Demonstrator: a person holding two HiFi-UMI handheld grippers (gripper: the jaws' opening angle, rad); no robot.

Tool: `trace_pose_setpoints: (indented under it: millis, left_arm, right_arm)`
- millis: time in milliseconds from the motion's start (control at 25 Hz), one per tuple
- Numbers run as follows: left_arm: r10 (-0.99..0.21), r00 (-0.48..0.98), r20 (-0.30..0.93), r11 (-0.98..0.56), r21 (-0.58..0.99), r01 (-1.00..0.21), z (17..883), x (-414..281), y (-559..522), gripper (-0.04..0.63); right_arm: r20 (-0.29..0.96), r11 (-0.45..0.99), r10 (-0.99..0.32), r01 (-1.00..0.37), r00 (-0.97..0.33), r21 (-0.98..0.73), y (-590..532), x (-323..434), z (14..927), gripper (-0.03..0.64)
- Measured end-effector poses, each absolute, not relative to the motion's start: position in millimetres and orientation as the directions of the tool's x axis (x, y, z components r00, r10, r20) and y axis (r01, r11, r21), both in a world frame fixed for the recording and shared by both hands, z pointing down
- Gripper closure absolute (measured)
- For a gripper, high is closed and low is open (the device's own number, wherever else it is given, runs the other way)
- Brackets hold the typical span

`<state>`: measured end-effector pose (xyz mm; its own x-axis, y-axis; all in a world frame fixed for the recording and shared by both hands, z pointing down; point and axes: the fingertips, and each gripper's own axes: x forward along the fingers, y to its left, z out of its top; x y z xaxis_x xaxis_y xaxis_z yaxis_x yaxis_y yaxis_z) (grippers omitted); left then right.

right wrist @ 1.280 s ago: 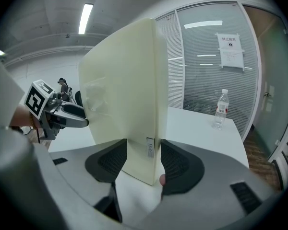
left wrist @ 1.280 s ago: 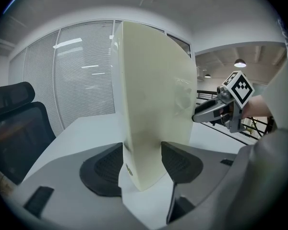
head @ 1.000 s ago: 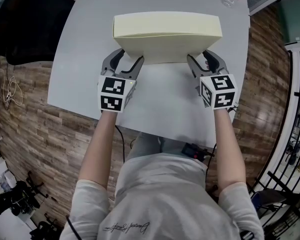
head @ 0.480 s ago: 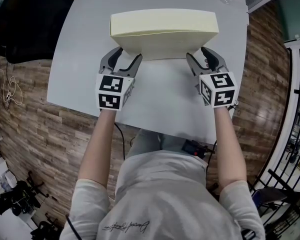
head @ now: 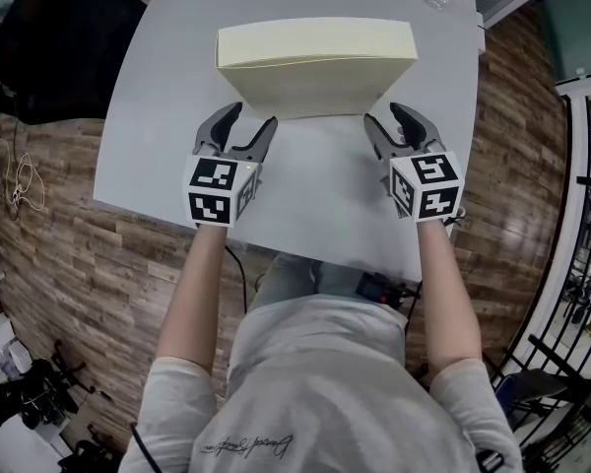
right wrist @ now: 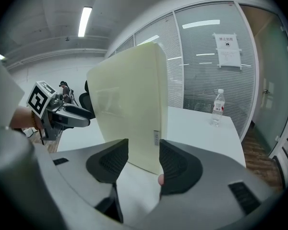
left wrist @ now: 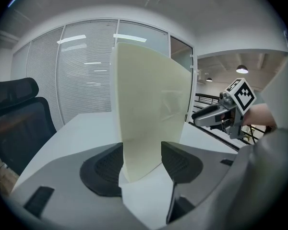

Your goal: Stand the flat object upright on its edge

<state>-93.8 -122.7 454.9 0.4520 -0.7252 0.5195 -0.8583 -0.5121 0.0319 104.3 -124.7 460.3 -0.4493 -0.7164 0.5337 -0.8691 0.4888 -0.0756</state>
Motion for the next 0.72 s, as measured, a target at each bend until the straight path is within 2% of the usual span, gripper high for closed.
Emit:
trace_pose_setpoints:
  millis: [240,560,720]
  left_arm:
    - [-0.708,0.491,0.508,-0.548,0.044,-0.835,445.8,-79.4,-103.2,0.39]
    - [-0.709,0.511,0.486,-0.574,0.023,-0.819,425.8,-67.8,-76.1,0.559]
    - [-0.706,0.528,0.472,-0.58,0.041,-0.813,416.5,-62.1,-64.2,0.583]
  right_arm:
    - [0.522,0.516,-0.704,-0.852,-0.481,-0.089,-104.8,95.6,453.1,0.448]
    - [0.498,0.544,-0.7,-0.834,-0.511,-0.091,-75.0,93.6,433.9,0.566]
    - [0.49,0.551,-0.697,-0.828,-0.523,-0.101,-60.9,94.7,426.8,0.586]
